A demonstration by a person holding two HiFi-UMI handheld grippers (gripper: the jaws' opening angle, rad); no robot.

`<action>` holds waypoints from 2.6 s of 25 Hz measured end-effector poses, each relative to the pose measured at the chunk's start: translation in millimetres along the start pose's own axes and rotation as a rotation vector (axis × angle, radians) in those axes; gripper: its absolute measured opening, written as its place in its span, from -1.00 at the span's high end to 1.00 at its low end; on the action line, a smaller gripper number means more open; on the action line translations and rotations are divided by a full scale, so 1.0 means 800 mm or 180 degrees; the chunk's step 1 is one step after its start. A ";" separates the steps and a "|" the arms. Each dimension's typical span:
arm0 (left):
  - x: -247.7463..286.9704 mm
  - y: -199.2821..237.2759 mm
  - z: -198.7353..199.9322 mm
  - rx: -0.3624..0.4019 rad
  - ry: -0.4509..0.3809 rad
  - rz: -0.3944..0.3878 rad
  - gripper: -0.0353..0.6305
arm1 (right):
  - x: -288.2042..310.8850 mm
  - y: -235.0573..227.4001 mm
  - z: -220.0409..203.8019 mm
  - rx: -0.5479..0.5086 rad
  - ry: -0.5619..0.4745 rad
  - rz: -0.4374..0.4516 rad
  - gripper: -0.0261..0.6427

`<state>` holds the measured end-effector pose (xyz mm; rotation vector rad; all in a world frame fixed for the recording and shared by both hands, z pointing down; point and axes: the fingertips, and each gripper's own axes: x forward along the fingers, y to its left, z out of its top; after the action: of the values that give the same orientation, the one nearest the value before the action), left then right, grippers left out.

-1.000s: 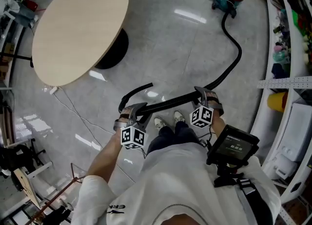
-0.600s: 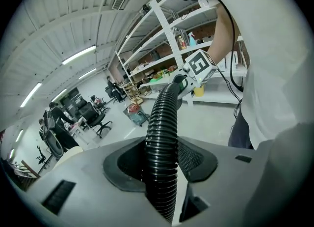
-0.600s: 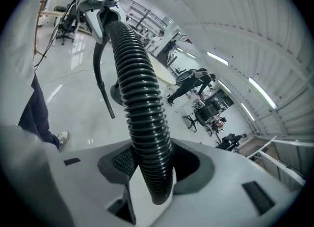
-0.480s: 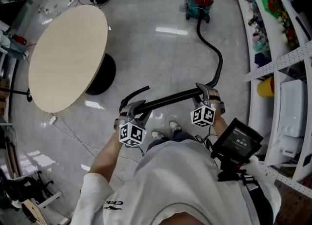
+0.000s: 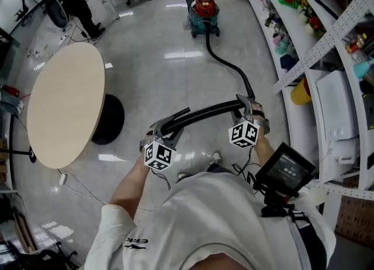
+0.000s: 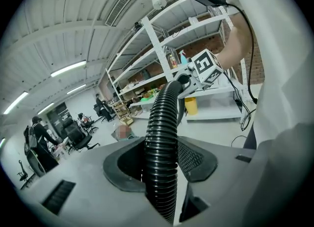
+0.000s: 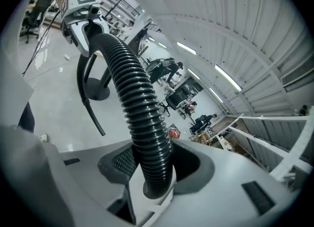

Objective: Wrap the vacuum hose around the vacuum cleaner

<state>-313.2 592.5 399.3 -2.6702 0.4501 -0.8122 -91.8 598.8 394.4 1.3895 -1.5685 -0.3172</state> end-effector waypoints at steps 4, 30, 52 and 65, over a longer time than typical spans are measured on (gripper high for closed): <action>0.041 0.001 0.038 0.0085 -0.0099 -0.0042 0.37 | -0.004 -0.041 -0.037 0.0119 0.0077 -0.0169 0.36; 0.252 0.037 0.192 0.0165 -0.0367 -0.0375 0.37 | 0.043 -0.227 -0.190 0.0626 0.0292 -0.0394 0.36; 0.343 0.234 0.171 -0.0060 -0.0683 -0.0594 0.37 | 0.199 -0.317 -0.110 0.0808 0.0602 -0.0724 0.36; 0.389 0.303 0.165 -0.0277 -0.0637 -0.0591 0.37 | 0.276 -0.362 -0.090 0.0774 0.0618 -0.0710 0.36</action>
<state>-40.6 282.2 351.8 -2.8694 0.1948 -0.5765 170.5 345.2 324.9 1.7353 -1.3270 -0.1212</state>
